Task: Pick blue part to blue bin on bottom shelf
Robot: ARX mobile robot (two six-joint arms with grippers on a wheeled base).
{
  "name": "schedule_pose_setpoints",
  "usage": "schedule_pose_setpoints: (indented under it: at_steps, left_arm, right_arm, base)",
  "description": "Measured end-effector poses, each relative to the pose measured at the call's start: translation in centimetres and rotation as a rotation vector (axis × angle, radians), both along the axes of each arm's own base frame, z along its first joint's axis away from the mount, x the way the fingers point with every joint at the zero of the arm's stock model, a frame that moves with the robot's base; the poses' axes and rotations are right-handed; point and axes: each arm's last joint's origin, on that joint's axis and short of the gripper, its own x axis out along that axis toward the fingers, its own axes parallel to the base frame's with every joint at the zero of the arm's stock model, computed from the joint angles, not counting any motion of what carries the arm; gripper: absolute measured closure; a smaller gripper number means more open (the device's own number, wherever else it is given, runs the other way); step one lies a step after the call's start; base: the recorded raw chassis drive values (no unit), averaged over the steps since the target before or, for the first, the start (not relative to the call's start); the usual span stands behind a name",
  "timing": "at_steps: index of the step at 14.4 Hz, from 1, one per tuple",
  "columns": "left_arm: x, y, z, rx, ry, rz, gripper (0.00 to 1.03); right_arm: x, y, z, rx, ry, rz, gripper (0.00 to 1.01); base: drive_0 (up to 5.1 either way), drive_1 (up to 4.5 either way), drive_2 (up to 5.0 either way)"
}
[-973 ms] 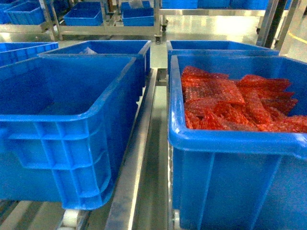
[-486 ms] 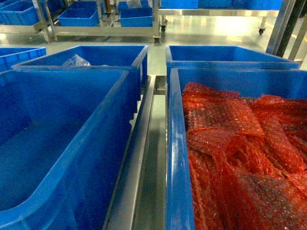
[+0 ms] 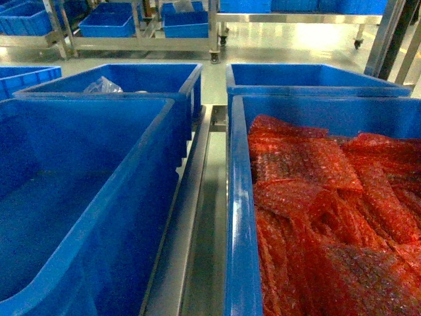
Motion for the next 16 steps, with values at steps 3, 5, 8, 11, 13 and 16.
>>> schedule_pose_setpoints:
  at_steps: [3, 5, 8, 11, 13, 16]
  left_arm:
    - [0.00, 0.00, 0.00, 0.000, 0.000, 0.000, 0.59]
    - [0.00, 0.00, 0.00, 0.000, 0.000, 0.000, 0.59]
    - [0.00, 0.00, 0.00, 0.000, 0.000, 0.000, 0.59]
    - [0.00, 0.00, 0.00, 0.000, 0.000, 0.000, 0.59]
    - [0.00, 0.00, 0.00, 0.000, 0.000, 0.000, 0.59]
    - [0.00, 0.00, 0.00, 0.000, 0.000, 0.000, 0.59]
  right_arm:
    - [0.00, 0.00, 0.00, 0.000, 0.000, 0.000, 0.03]
    - [0.00, 0.00, 0.00, 0.000, 0.000, 0.000, 0.03]
    - [0.00, 0.00, 0.00, 0.000, 0.000, 0.000, 0.03]
    - [0.00, 0.00, 0.00, 0.000, 0.000, 0.000, 0.03]
    - [0.00, 0.00, 0.00, 0.000, 0.000, 0.000, 0.03]
    - [0.00, 0.00, 0.00, 0.000, 0.000, 0.000, 0.03]
  base:
    - [0.0, 0.00, 0.0]
    - [0.0, 0.00, 0.0]
    - [0.0, 0.00, 0.0]
    - [0.0, 0.00, 0.0]
    - [0.0, 0.00, 0.0]
    - [0.0, 0.00, 0.0]
